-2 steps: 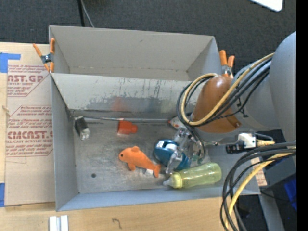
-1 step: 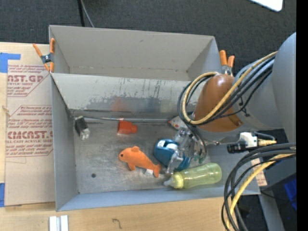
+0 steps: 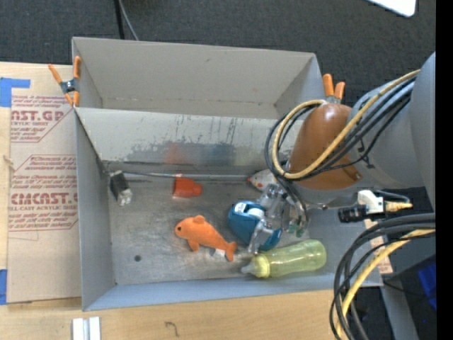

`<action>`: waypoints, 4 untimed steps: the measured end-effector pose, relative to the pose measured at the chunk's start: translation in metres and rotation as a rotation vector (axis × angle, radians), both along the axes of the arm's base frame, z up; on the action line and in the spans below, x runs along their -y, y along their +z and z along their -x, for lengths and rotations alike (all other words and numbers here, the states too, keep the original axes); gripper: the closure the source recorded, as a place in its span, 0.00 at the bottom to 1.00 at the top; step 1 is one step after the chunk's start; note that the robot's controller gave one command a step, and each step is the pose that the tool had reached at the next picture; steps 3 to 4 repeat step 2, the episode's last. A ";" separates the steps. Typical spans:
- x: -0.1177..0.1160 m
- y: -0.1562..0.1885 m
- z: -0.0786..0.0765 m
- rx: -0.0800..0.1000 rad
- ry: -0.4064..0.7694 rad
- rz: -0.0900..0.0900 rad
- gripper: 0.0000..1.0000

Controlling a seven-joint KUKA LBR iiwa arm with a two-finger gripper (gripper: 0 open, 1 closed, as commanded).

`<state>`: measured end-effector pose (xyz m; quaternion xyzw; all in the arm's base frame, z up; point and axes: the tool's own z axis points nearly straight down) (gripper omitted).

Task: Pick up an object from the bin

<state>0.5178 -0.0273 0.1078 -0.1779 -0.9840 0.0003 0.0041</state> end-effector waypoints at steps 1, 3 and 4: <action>0.000 0.017 -0.001 0.003 0.000 0.000 1.00; 0.000 0.032 -0.001 0.005 0.000 0.000 1.00; 0.000 0.032 -0.001 0.005 0.000 0.000 1.00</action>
Offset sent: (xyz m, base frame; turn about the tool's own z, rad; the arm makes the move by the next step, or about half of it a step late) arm -0.0001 0.0000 0.0071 0.0000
